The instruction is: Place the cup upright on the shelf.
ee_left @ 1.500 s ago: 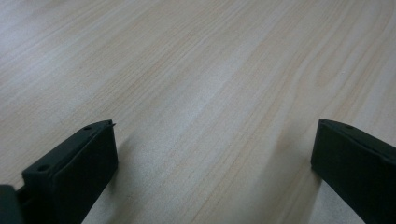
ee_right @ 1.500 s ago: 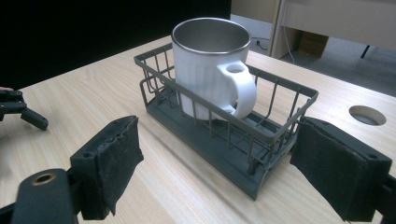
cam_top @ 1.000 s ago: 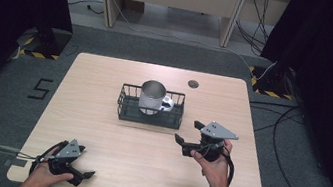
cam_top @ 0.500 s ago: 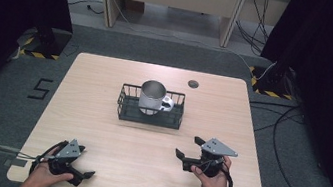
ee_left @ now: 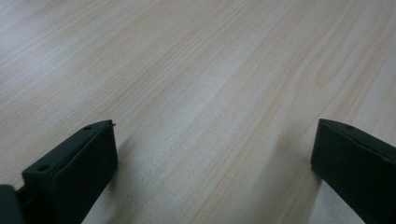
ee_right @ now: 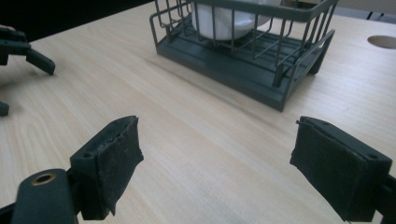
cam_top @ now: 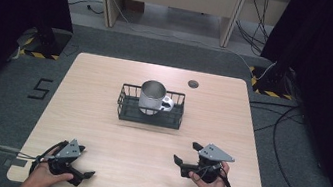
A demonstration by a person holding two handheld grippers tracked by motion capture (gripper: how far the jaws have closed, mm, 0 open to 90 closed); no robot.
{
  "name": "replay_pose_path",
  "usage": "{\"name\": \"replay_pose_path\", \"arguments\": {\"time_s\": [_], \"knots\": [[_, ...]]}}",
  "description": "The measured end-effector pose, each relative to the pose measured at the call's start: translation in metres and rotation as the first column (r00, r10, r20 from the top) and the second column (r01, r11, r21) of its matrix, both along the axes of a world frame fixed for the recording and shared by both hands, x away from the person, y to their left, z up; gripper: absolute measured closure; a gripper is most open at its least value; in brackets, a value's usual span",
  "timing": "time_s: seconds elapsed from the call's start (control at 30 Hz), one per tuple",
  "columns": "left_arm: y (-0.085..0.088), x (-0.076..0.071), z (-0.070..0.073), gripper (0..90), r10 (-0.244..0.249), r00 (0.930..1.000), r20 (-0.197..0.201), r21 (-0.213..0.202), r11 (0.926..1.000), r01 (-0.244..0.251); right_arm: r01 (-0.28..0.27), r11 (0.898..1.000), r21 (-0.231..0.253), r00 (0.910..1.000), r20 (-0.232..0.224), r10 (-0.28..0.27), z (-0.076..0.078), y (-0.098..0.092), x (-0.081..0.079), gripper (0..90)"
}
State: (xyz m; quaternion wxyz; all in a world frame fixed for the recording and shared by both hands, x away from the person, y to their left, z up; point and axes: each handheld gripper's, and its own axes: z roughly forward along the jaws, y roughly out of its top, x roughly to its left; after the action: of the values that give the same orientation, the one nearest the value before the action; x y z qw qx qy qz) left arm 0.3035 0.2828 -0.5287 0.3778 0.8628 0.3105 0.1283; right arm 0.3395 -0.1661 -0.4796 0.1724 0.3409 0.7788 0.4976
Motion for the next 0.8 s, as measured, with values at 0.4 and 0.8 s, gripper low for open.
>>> {"name": "replay_pose_path", "arguments": {"time_s": [0.4, 0.8], "knots": [[0.0, 0.0, 0.0, 0.0, 0.0, 1.0, 0.0, 0.0, 1.0, 0.0, 0.009, 0.999, -0.031, 0.9986, -0.052, -0.01, -0.02, -0.001, -0.008, 15.0], [0.0, 0.0, 0.0, 0.0, 0.0, 1.0, -0.001, 0.0, 1.0, 0.0, 0.014, 0.995, -0.098, 0.9921, -0.123, -0.026, -0.039, -0.001, -0.015, 15.4]]}}
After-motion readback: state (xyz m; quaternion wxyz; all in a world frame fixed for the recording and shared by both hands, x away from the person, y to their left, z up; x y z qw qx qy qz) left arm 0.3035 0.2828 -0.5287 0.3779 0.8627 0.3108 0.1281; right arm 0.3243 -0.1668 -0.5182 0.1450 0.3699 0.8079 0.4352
